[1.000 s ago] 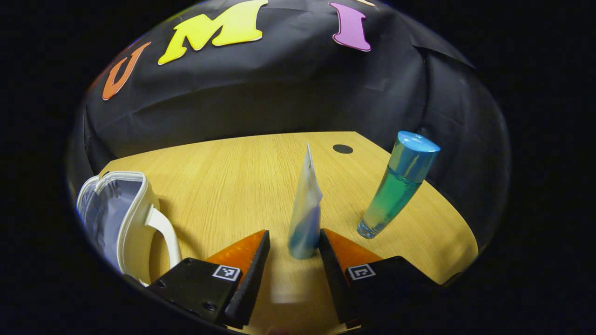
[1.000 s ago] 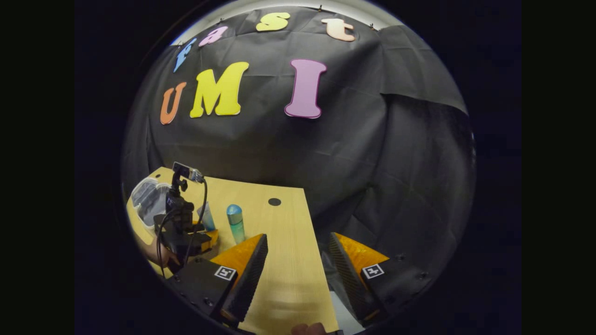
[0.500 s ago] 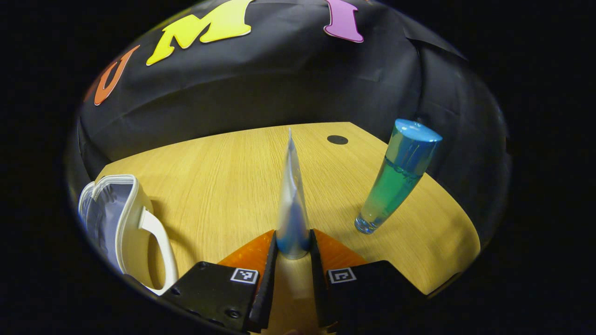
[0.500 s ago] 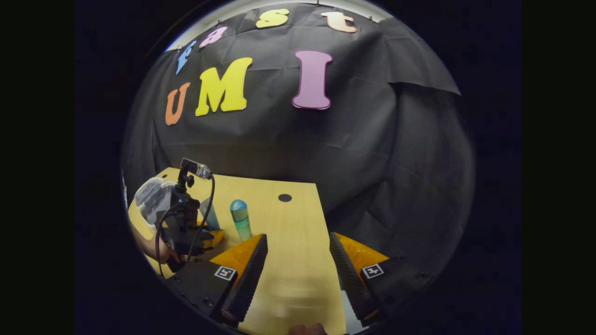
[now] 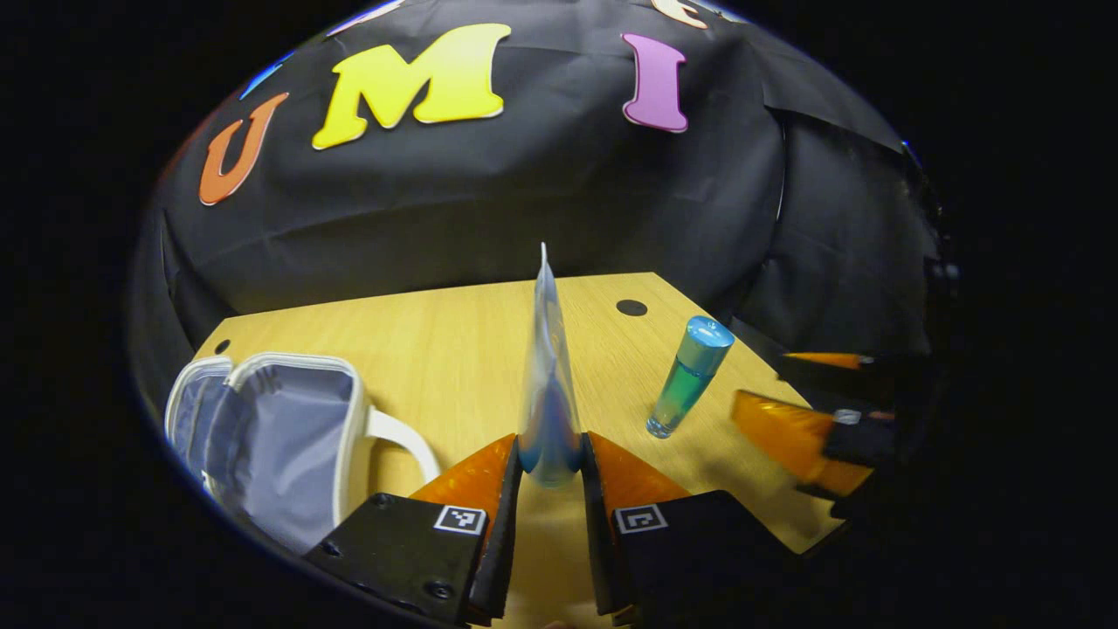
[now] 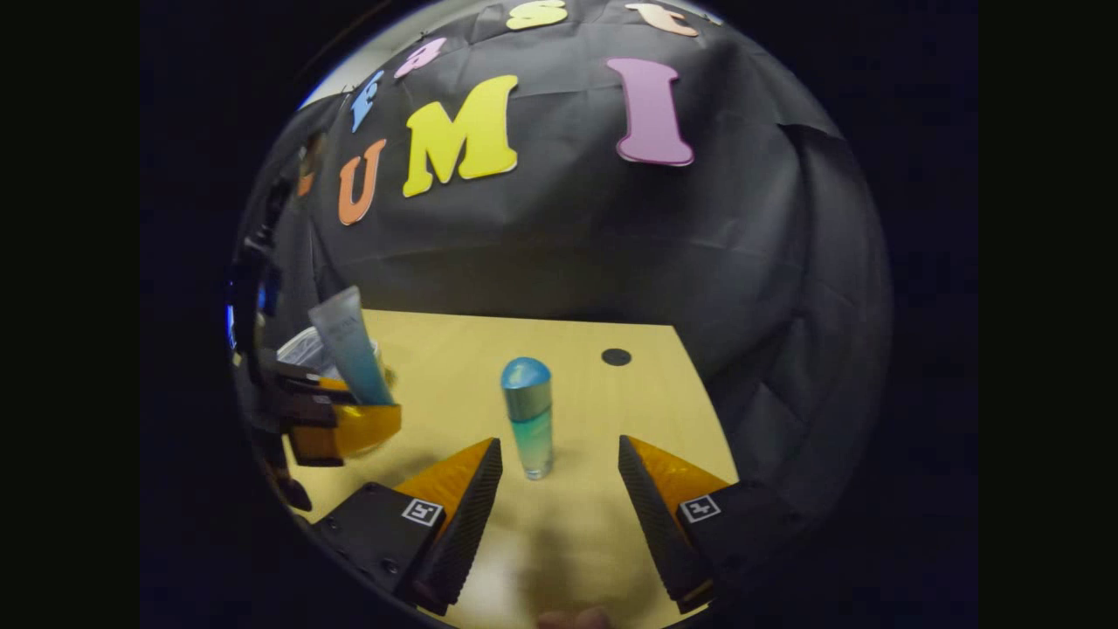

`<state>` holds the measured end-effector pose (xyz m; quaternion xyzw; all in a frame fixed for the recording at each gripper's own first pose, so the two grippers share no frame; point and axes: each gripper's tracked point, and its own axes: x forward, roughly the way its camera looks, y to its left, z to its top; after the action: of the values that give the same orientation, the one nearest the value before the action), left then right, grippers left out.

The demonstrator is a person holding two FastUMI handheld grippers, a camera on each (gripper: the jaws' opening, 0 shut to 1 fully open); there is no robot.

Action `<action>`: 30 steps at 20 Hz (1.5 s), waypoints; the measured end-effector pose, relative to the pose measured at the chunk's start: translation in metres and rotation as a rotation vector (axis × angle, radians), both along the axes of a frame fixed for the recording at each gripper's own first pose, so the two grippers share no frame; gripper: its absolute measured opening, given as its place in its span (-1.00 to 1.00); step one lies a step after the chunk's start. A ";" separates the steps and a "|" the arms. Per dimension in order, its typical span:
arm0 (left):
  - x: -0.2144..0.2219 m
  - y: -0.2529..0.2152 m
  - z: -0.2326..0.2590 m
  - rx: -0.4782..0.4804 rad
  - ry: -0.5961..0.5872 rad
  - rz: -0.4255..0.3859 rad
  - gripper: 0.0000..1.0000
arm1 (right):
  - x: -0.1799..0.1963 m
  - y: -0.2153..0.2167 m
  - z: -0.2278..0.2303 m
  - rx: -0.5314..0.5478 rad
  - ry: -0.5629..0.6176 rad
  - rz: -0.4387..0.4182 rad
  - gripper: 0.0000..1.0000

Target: First open the suitcase, pack the skin care products into it, and then close the suitcase.

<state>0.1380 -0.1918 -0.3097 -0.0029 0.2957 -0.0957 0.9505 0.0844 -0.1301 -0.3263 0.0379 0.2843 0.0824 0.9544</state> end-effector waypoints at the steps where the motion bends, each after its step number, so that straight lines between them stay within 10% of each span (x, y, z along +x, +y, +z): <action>1: -0.006 0.011 0.009 0.003 -0.010 0.017 -0.21 | 0.005 0.006 -0.010 0.009 0.018 -0.007 0.59; 6: -0.035 0.072 0.036 0.020 -0.018 0.118 -0.21 | 0.035 0.024 -0.050 -0.012 0.062 -0.033 0.51; 14: -0.072 0.181 0.042 0.057 0.015 0.293 -0.22 | 0.048 0.021 -0.069 -0.064 0.089 -0.078 -0.23; 21: -0.059 0.250 0.013 0.051 0.042 0.296 -0.21 | 0.007 0.023 0.019 -0.057 0.044 -0.050 -0.31; 30: -0.066 0.271 -0.083 -0.048 0.373 0.234 -0.21 | -0.065 0.018 0.138 0.058 0.036 -0.124 -0.31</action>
<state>0.0721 0.0794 -0.3927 -0.0776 0.4615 0.0104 0.8837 0.0198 -0.1116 -0.1881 0.0843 0.2959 0.0306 0.9510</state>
